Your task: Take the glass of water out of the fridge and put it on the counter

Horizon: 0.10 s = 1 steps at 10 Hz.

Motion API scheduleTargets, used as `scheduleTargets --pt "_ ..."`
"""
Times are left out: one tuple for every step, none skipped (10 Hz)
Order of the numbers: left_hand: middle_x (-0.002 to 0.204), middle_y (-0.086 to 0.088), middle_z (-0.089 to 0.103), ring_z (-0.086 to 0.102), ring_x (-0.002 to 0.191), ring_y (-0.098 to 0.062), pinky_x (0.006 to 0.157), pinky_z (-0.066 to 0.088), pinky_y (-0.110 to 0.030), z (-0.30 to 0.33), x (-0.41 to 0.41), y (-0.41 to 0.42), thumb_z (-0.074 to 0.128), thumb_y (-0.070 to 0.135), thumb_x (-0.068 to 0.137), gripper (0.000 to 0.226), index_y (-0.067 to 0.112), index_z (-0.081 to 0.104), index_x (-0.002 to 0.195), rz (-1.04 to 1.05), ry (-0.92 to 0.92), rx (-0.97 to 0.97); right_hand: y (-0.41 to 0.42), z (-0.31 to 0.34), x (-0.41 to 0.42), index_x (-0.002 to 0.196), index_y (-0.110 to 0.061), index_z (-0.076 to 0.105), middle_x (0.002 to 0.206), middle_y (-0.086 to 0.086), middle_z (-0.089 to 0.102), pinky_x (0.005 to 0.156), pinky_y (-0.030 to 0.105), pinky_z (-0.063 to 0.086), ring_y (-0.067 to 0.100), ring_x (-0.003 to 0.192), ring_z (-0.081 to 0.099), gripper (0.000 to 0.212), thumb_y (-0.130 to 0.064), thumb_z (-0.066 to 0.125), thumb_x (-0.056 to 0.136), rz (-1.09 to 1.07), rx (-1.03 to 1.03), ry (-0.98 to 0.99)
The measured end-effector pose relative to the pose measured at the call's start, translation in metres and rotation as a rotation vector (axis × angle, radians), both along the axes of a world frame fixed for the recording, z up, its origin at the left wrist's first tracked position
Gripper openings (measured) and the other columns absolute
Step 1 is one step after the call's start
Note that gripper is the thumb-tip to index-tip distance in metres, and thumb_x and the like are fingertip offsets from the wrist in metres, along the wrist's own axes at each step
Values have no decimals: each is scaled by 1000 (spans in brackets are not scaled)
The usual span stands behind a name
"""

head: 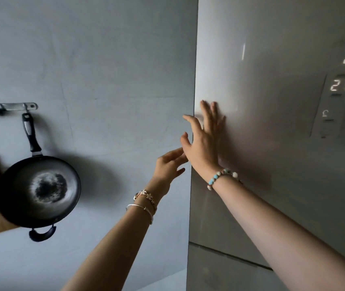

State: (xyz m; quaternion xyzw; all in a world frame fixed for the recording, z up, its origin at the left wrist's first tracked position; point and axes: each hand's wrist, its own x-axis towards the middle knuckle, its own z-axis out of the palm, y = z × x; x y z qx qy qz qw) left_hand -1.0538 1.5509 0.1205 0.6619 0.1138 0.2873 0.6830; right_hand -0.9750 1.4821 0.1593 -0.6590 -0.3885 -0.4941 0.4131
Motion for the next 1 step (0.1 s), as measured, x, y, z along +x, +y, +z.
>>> scheduleTargets --pt "125 -3 70 69 108 -18 96 53 -40 10 -43 39 59 35 93 34 18 65 122 114 -96 -192 11 3 -22 116 -19 66 125 4 64 109 31 40 18 120 56 30 -17 67 85 620 62 327"
